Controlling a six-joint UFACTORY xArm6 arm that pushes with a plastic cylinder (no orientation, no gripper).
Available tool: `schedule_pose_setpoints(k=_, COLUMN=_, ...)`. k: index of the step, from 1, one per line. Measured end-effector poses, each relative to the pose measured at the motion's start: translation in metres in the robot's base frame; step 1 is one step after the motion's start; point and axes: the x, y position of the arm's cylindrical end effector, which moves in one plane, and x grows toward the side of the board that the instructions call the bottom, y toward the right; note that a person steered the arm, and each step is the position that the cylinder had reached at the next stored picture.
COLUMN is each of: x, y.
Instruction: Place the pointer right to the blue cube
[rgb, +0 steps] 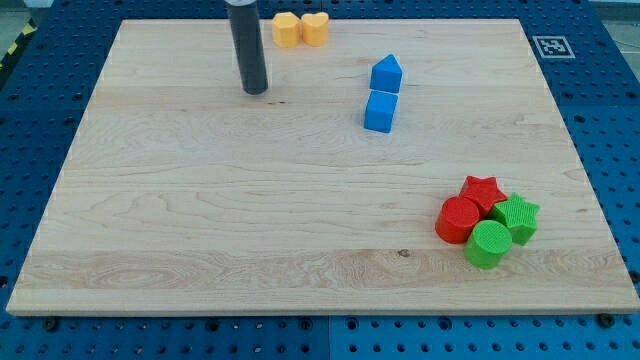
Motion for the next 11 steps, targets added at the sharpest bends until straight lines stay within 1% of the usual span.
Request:
schedule_pose_setpoints(k=1, x=0.026, y=0.024)
schedule_pose_setpoints(k=3, x=0.069, y=0.102)
schedule_pose_setpoints(k=5, x=0.072, y=0.107)
schedule_pose_setpoints(k=6, x=0.094, y=0.119)
schedule_pose_setpoints(k=7, x=0.103, y=0.160)
schedule_pose_setpoints(k=8, x=0.103, y=0.203)
schedule_pose_setpoints(k=9, x=0.083, y=0.225)
schedule_pose_setpoints(k=10, x=0.070, y=0.206)
schedule_pose_setpoints(k=11, x=0.070, y=0.176)
